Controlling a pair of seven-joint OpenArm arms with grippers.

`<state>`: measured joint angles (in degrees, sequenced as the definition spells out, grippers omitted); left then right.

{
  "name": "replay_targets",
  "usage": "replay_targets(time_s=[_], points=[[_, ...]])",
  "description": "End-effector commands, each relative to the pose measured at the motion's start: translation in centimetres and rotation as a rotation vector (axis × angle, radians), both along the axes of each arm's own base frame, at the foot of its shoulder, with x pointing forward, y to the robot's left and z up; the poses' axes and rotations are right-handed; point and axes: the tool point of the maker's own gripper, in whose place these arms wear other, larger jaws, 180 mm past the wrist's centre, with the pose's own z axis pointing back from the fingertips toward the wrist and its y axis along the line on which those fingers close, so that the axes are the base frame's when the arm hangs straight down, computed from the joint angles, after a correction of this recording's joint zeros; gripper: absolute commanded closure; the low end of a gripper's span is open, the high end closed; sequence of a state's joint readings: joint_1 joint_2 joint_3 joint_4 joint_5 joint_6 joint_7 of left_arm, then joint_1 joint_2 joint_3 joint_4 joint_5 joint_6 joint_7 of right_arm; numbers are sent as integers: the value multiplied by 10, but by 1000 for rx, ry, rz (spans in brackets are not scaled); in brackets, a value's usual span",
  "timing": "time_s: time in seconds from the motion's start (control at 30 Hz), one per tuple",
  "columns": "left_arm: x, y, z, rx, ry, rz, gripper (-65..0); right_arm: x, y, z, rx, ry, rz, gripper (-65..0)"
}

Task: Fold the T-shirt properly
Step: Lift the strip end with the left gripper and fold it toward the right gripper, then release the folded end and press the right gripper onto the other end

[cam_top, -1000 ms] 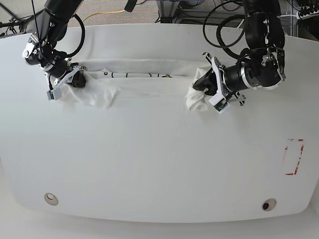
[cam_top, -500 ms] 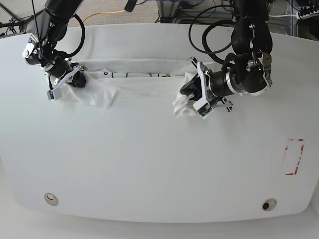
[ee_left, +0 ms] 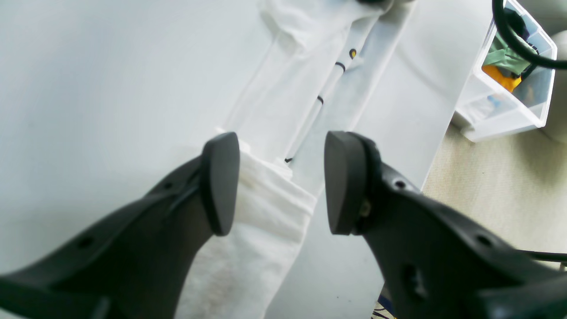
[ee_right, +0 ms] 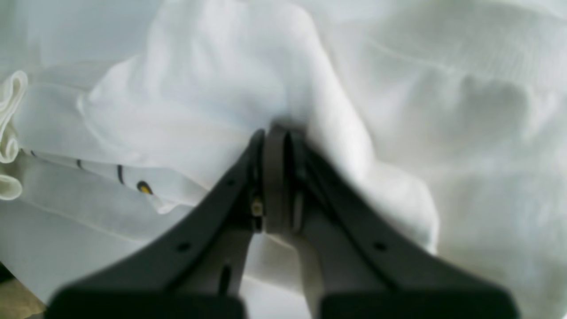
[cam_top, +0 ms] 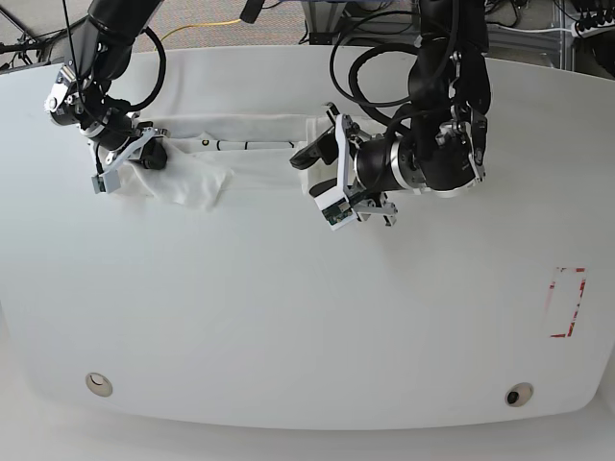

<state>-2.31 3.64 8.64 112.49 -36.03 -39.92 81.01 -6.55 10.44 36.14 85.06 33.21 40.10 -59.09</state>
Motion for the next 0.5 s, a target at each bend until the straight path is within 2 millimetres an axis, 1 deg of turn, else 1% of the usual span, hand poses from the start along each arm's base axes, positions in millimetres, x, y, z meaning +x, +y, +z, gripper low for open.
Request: replay_targets(time_s=[0.0, 0.07, 0.13, 0.27, 0.37, 0.43, 0.47], points=[[11, 6, 14, -25, -49, 28, -289, -3, -5, -1, -36, 27, 11, -13], [20, 26, 12, -10, -48, 88, -289, -3, -5, -1, -36, 27, 11, -13], [30, 56, 9, 14, -48, 173, -287, -3, -5, -1, -36, 27, 11, -13], [37, 101, 3, 81, -51, 261, -287, 0, -7, 4, -47, 17, 14, -14], [22, 125, -18, 136, 8, 290, -287, 2, -8, 15, -83, 5, 33, -14], [16, 131, -30, 154, 47, 294, -286, 6, -9, 26, -114, -16, 48, -19], [13, 132, -36, 155, 71, 295, -286, 10, -9, 35, -131, -37, 55, -36]])
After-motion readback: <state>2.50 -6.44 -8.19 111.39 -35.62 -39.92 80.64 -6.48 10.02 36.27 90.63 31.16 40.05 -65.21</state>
